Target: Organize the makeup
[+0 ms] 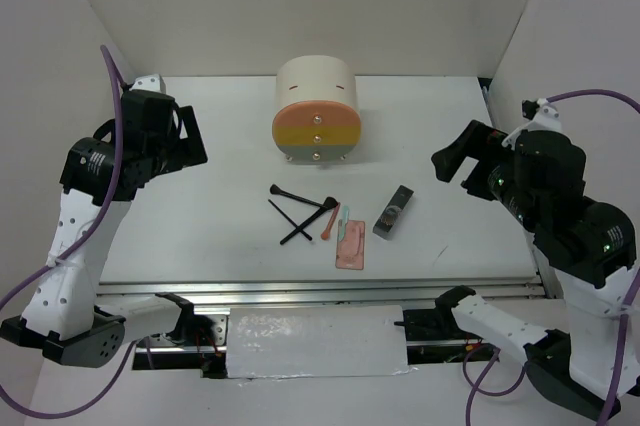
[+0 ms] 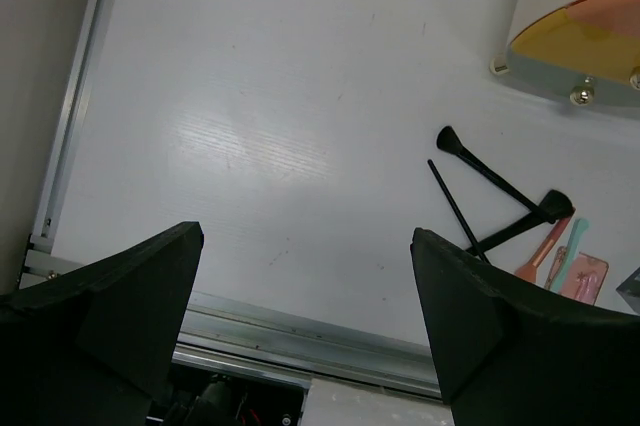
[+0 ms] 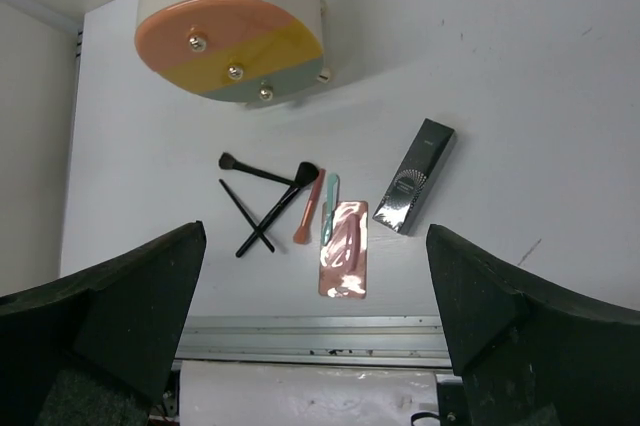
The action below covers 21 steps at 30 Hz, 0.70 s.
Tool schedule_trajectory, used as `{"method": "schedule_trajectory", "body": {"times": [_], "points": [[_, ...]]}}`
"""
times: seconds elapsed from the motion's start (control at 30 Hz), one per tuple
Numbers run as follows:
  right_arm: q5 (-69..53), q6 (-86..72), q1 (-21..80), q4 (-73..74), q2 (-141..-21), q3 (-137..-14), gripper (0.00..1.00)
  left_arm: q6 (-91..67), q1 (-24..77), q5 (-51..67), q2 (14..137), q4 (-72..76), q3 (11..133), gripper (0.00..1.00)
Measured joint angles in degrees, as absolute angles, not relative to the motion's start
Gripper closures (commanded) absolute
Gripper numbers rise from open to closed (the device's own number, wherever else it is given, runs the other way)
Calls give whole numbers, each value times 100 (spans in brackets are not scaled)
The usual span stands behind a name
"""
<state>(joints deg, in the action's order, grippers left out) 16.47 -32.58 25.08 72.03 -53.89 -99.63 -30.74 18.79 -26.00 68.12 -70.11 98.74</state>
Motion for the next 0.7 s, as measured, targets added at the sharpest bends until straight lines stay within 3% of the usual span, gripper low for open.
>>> {"method": "schedule_trajectory", "body": {"times": [0.27,0.53,0.7], "points": [[1155,-3354,2508,6536,-5181,-9135,0,-3065,1879,-2545,6812,-7028,9876,1],[-1063,-4810,2571,2744,-5280,-5780,0,-3146,1879,-2259,6775,-7000,9819,1],[-1153,-5704,2899,967,-6510,-5212,6,-3179,1879,-2084,6632,-6943,9421,1]]}}
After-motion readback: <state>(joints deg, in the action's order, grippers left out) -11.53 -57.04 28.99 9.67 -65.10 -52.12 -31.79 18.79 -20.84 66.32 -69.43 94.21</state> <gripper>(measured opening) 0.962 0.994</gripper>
